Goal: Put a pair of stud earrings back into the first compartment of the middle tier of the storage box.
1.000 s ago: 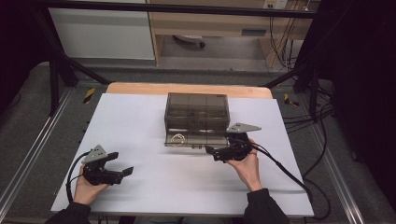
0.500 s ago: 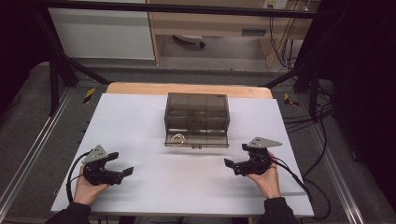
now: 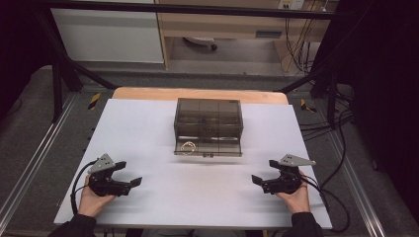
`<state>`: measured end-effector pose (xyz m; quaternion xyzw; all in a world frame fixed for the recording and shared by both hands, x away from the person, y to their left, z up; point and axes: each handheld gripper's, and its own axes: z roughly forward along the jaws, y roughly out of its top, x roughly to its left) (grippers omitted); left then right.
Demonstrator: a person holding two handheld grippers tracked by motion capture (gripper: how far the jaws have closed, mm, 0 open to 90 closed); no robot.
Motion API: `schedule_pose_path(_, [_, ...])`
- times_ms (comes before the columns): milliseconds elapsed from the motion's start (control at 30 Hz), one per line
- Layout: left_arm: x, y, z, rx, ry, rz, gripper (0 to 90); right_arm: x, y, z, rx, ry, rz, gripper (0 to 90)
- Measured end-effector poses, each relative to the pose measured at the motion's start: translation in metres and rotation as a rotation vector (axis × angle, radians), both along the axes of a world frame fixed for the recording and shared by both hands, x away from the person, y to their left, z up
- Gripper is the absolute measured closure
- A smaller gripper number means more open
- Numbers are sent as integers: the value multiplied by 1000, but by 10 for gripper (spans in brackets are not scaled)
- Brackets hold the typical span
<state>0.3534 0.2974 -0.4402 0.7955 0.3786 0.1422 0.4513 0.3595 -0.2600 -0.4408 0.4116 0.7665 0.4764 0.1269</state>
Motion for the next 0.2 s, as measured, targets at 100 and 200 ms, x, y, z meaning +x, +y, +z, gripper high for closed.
schedule_pose_path(100, [0, 0, 0, -1, 0, 3, 70, 0, -3, -4, -5, 10, 2, 4])
schedule_pose_path(200, [0, 0, 0, 3, 0, 1, 70, 0, -3, -5, -11, 11, 11, 4])
